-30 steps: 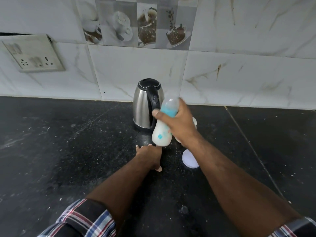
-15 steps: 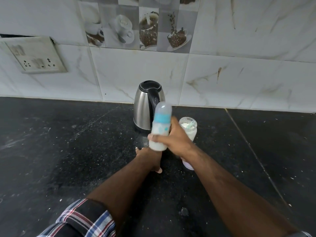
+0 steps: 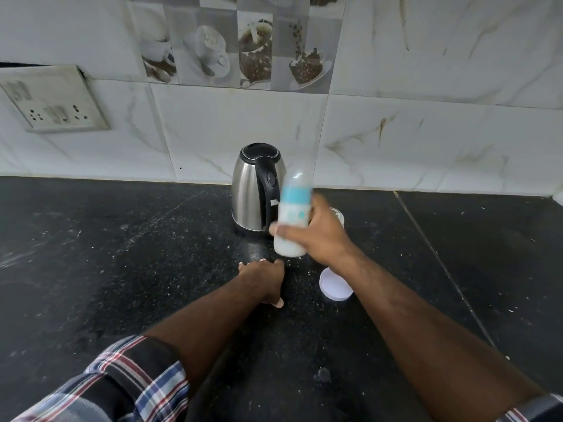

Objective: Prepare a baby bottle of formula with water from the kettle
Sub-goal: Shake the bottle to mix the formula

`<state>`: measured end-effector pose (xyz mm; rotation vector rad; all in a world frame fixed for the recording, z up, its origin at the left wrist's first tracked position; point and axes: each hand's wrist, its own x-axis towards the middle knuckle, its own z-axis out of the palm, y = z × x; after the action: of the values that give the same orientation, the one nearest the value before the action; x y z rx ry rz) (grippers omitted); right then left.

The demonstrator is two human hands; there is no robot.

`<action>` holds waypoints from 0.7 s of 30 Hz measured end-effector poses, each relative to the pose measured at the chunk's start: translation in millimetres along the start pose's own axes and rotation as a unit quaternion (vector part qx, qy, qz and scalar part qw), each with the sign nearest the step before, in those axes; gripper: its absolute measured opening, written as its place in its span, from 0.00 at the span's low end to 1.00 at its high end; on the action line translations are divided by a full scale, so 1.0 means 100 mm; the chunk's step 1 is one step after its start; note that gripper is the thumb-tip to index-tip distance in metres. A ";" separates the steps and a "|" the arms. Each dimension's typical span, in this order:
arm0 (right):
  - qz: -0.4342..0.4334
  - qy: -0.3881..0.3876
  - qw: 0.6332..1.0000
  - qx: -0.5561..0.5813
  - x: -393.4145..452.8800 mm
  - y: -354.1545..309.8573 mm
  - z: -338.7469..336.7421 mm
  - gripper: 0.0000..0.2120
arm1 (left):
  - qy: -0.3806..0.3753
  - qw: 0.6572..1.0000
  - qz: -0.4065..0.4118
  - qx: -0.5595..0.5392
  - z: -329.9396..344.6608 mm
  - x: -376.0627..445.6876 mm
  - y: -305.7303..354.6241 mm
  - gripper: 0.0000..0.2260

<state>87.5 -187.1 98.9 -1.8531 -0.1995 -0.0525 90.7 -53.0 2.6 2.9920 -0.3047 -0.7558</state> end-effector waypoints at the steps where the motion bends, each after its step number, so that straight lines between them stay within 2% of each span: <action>1: 0.003 -0.022 0.999 -0.038 -0.04 0.04 0.01 0.31 | 0.002 1.000 -0.001 -0.003 0.00 0.00 0.00 0.40; 2: -0.002 -0.010 0.999 -0.033 -0.02 0.05 0.01 0.31 | 0.005 1.000 -0.002 -0.007 0.00 0.00 0.00 0.39; 4: -0.013 0.062 0.995 0.071 0.07 -0.01 -0.01 0.31 | 0.008 1.000 -0.010 -0.012 0.00 0.00 0.01 0.38; 5: -0.022 0.083 0.993 0.079 0.09 -0.01 0.00 0.31 | 0.006 1.000 -0.013 -0.013 0.00 -0.01 0.01 0.38; 6: -0.023 0.073 0.995 0.059 0.06 -0.02 0.02 0.31 | 0.006 1.000 -0.015 -0.014 0.00 -0.02 0.02 0.39; 8: -0.004 -0.014 0.999 -0.037 -0.04 0.06 0.07 0.33 | 0.007 0.999 -0.018 -0.025 0.01 -0.03 0.02 0.41; 9: -0.002 -0.028 0.998 -0.058 -0.07 0.06 0.08 0.34 | 0.006 0.999 -0.019 -0.028 0.01 -0.03 0.03 0.41; 10: -0.015 -0.007 0.998 -0.055 -0.06 0.03 0.06 0.34 | 0.008 0.999 -0.020 -0.026 0.01 -0.03 0.03 0.41; 13: -0.042 0.110 0.990 0.079 0.13 -0.13 -0.01 0.32 | 0.008 0.999 -0.029 -0.020 0.02 -0.03 0.02 0.39; 14: -0.040 0.099 0.991 0.077 0.12 -0.13 -0.01 0.33 | 0.007 0.999 -0.029 -0.021 0.02 -0.03 0.02 0.39; 17: 0.000 -0.050 0.997 -0.060 -0.07 0.02 0.07 0.34 | 0.003 0.999 -0.032 -0.027 0.00 -0.05 0.03 0.41; 19: -0.020 -0.009 0.998 -0.051 -0.04 0.01 0.07 0.35 | 0.005 0.999 -0.029 -0.021 -0.01 -0.05 0.04 0.42; 21: -0.027 0.082 0.994 0.067 0.10 -0.06 0.04 0.34 | 0.005 0.999 -0.031 -0.014 0.01 -0.04 0.04 0.42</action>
<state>96.0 -180.6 104.9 -1.7006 -0.1355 -0.2241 86.1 -56.4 4.4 2.9912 -0.2014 -0.7428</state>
